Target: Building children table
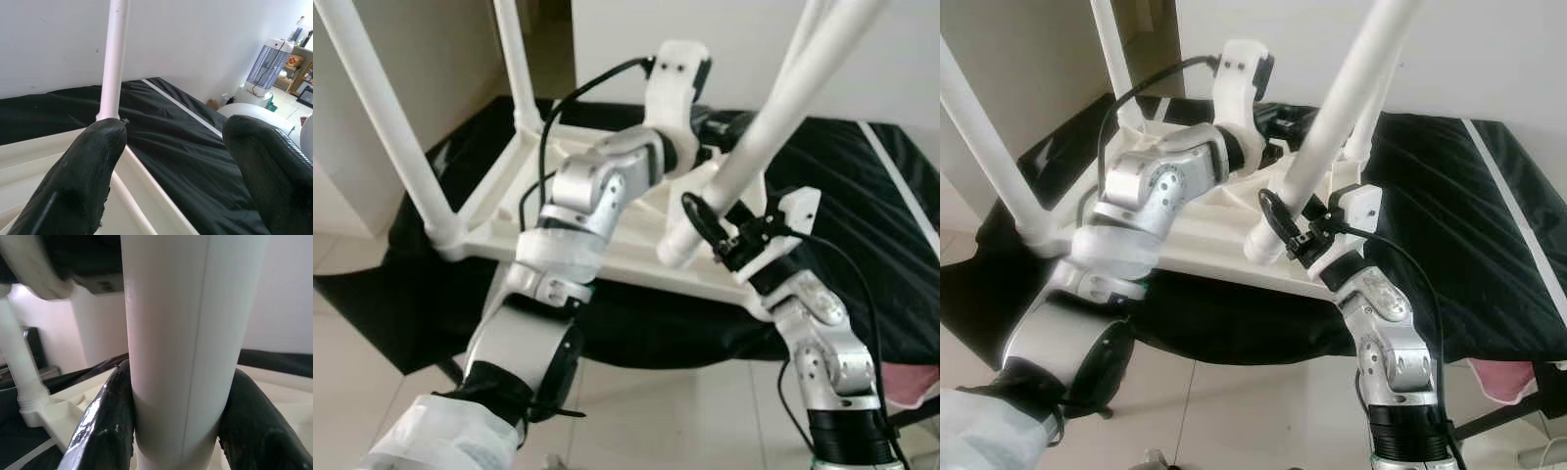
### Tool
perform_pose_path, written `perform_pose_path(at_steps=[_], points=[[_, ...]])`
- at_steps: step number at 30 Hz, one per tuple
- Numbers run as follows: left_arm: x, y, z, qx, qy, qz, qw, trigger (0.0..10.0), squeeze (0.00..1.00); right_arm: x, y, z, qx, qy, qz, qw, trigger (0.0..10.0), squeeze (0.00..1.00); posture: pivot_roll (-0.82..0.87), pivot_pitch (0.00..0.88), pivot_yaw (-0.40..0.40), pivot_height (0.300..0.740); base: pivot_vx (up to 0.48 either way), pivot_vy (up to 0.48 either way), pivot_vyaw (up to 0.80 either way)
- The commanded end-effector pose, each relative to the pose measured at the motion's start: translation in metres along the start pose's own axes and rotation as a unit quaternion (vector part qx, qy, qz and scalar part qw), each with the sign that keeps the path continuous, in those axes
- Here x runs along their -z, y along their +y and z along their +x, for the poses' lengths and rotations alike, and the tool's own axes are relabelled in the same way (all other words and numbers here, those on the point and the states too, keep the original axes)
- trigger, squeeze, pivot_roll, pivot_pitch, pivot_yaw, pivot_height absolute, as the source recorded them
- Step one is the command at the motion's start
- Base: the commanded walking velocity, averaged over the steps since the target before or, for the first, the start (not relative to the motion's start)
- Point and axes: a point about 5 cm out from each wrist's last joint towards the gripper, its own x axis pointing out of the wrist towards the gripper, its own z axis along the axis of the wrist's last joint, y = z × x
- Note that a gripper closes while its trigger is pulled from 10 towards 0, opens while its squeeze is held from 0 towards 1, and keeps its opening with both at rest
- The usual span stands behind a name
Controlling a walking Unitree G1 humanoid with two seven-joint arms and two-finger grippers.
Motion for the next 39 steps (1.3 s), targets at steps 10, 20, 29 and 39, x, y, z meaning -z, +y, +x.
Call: perform_pose_path(at_steps=[10,20,29,39], points=[[-0.001,-0.013,0.001,0.101,-0.011,0.022,0.995,10.0,0.00,-0.001,0.002,0.004,0.003,-0.002,-0.001,1.000,10.0,0.00,-0.02,0.013,-0.029,0.740,0.000,0.000,0.00],[0.008,0.037,-0.018,-0.063,-0.076,0.051,0.994,10.0,0.00,-0.011,-0.017,-0.001,0.077,-0.006,-0.027,0.997,10.0,0.00,-0.04,0.018,-0.022,0.740,0.000,0.000,0.00],[0.032,0.043,-0.039,-0.084,-0.096,0.040,0.991,10.0,0.00,-0.019,-0.028,-0.006,0.138,-0.018,-0.058,0.989,0.0,0.00,-0.03,0.024,-0.025,0.740,0.000,0.000,0.00],[0.078,0.017,-0.053,-0.055,-0.084,0.070,0.993,10.0,0.00,-0.012,-0.035,-0.010,0.213,0.021,-0.106,0.971,10.0,0.00,-0.04,0.030,-0.028,0.740,0.000,0.000,0.00]])
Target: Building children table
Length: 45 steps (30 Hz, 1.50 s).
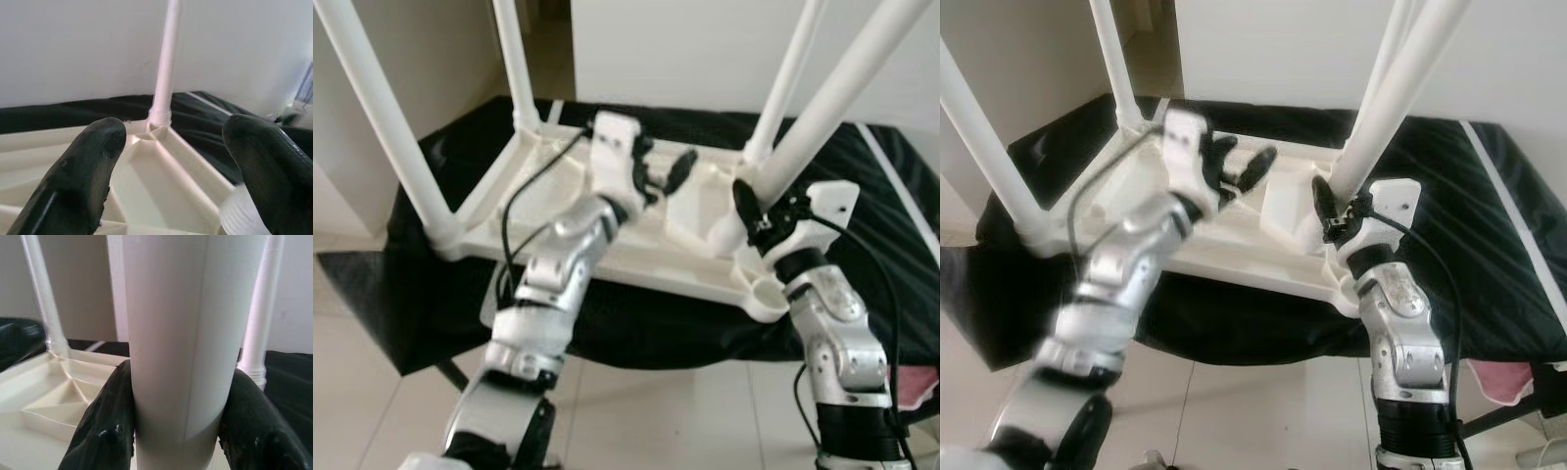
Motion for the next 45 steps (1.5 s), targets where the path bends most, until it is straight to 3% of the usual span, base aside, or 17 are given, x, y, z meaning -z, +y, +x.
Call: perform_pose_path(at_steps=[1,7,11,18,20,23,27,34,45], points=[[0.005,-0.016,-0.003,0.045,-0.003,0.023,0.999,10.0,0.00,0.001,-0.002,0.000,0.025,0.008,-0.018,1.000,10.0,0.00,-0.04,0.029,-0.028,0.740,0.000,0.000,0.00],[0.011,-0.033,-0.015,0.091,-0.011,0.043,0.995,10.0,0.00,0.003,-0.002,-0.002,0.045,0.016,-0.024,0.999,10.0,0.00,-0.03,0.025,-0.032,0.740,0.000,0.000,0.00],[0.020,-0.048,-0.029,0.153,-0.012,0.086,0.984,10.0,0.00,0.006,-0.002,-0.007,0.069,0.022,-0.021,0.997,10.0,0.00,-0.03,0.021,-0.033,0.740,0.000,0.000,0.00],[0.027,-0.053,-0.035,0.181,0.006,0.106,0.978,10.0,0.00,0.006,-0.003,-0.013,0.086,0.026,-0.024,0.996,10.0,0.00,-0.04,0.019,-0.032,0.740,0.000,0.000,0.00],[0.036,-0.058,-0.041,0.209,0.034,0.122,0.970,10.0,0.00,0.006,-0.001,-0.021,0.094,0.029,-0.030,0.995,10.0,0.00,-0.04,0.020,-0.032,0.740,0.000,0.000,0.00],[0.040,-0.060,-0.044,0.217,0.043,0.125,0.967,10.0,0.00,0.007,-0.001,-0.025,0.098,0.032,-0.032,0.994,10.0,0.00,-0.04,0.021,-0.032,0.740,0.000,0.000,0.00],[0.047,-0.064,-0.052,0.234,0.064,0.127,0.962,10.0,0.00,0.011,0.001,-0.043,0.118,0.047,-0.033,0.991,10.0,0.00,-0.05,0.022,-0.025,0.740,0.000,0.000,0.00],[0.049,-0.065,-0.053,0.241,0.069,0.131,0.959,10.0,0.00,0.016,0.000,-0.059,0.130,0.066,-0.036,0.989,10.0,0.00,-0.06,0.029,-0.019,0.740,0.000,0.000,0.00],[0.046,-0.069,-0.054,0.254,0.072,0.127,0.956,10.0,0.00,0.032,-0.011,-0.073,0.156,0.102,-0.025,0.982,10.0,0.00,-0.06,0.040,-0.013,0.740,0.000,0.000,0.00]])
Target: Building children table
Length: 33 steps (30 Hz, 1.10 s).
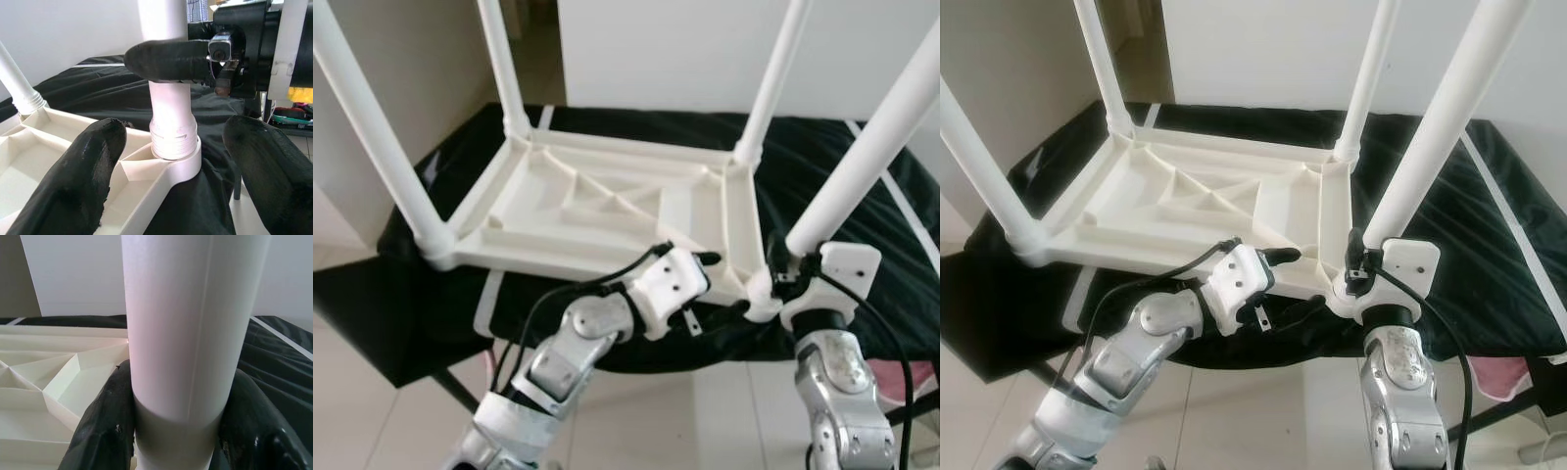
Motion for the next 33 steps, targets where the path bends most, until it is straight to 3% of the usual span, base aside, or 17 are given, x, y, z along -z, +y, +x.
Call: perform_pose_path(at_steps=[1,6,11,18,24,30,33], points=[[0.002,-0.006,-0.001,0.025,0.008,-0.007,1.000,10.0,0.00,0.020,-0.010,-0.004,0.019,0.050,-0.001,0.999,10.0,0.00,-0.06,0.041,-0.011,0.740,0.000,0.000,0.00],[0.002,-0.007,-0.001,0.030,0.011,-0.008,0.999,10.0,0.00,0.022,-0.011,-0.005,0.012,0.051,-0.010,0.999,10.0,0.00,-0.06,0.044,-0.010,0.740,0.000,0.000,0.00],[0.002,-0.010,0.000,0.040,0.019,-0.007,0.999,10.0,0.00,0.027,-0.001,-0.008,-0.073,0.033,-0.032,0.996,10.0,0.00,-0.06,0.054,-0.009,0.740,0.000,0.000,0.00],[0.002,-0.009,0.001,0.040,0.021,-0.004,0.999,10.0,0.00,0.035,0.002,-0.007,-0.104,0.058,-0.028,0.992,10.0,0.00,-0.06,0.057,-0.008,0.740,0.000,0.000,0.00],[0.001,-0.009,0.001,0.041,0.023,-0.003,0.999,10.0,0.00,0.039,0.003,-0.004,-0.108,0.078,-0.009,0.991,10.0,0.00,-0.06,0.058,-0.008,0.740,0.000,0.000,0.00],[0.000,-0.009,0.002,0.042,0.022,-0.003,0.999,10.0,0.00,0.042,-0.001,0.007,-0.083,0.116,0.048,0.989,10.0,0.00,-0.05,0.062,-0.009,0.740,0.000,0.000,0.00],[-0.001,-0.009,0.002,0.042,0.021,-0.002,0.999,10.0,0.00,0.042,-0.002,0.009,-0.081,0.120,0.054,0.988,10.0,0.00,-0.05,0.063,-0.011,0.740,0.000,0.000,0.00]])
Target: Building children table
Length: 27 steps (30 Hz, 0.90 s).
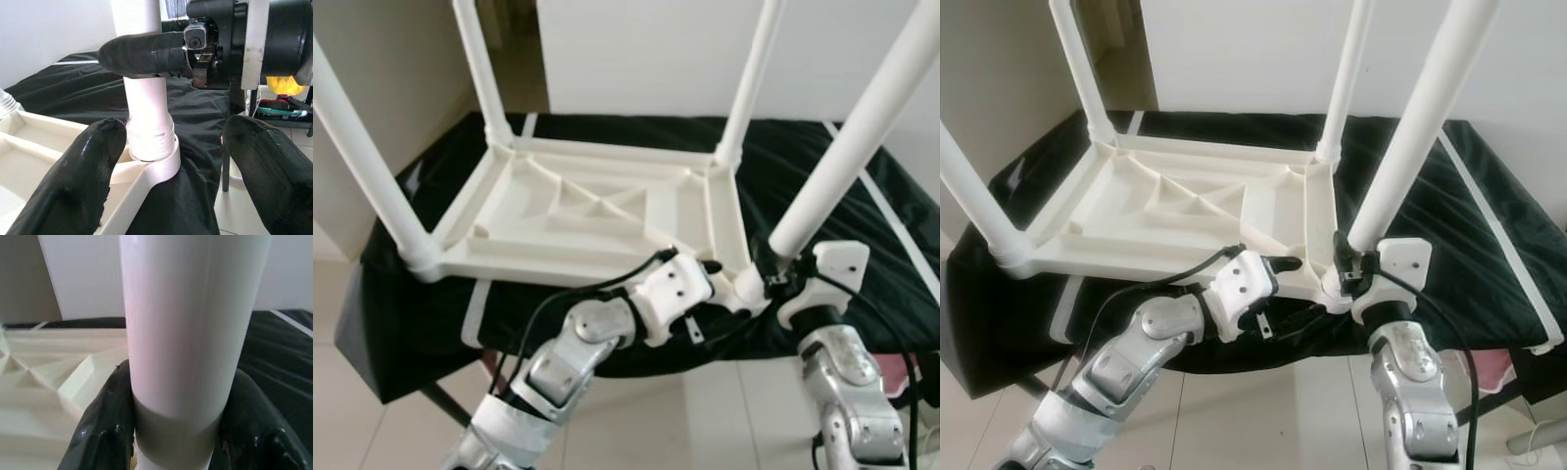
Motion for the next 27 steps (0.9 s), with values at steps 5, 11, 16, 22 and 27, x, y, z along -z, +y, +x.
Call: perform_pose_path(at_steps=[5,11,16,22,27], points=[[-0.005,-0.004,0.002,0.030,-0.001,0.005,1.000,10.0,0.00,0.033,-0.006,-0.002,0.019,0.106,0.042,0.993,10.0,0.00,-0.05,0.065,-0.012,0.740,0.000,0.000,0.00],[-0.006,-0.005,0.002,0.031,-0.002,0.004,1.000,10.0,0.00,0.033,-0.007,0.002,0.020,0.128,0.030,0.991,10.0,0.00,-0.05,0.068,-0.013,0.740,0.000,0.000,0.00],[-0.007,-0.005,0.002,0.030,-0.003,0.003,1.000,10.0,0.00,0.029,-0.008,0.005,0.001,0.140,-0.024,0.990,10.0,0.00,-0.05,0.069,-0.013,0.740,0.000,0.000,0.00],[-0.008,-0.006,0.002,0.029,-0.005,0.002,1.000,10.0,0.00,0.025,-0.007,0.008,-0.036,0.128,-0.113,0.985,10.0,0.00,-0.05,0.070,-0.017,0.740,0.000,0.000,0.00],[-0.009,-0.005,0.002,0.027,-0.005,0.002,1.000,10.0,0.00,0.031,-0.004,0.003,-0.050,0.128,-0.130,0.982,10.0,0.00,-0.05,0.071,-0.021,0.740,0.000,0.000,0.00]])
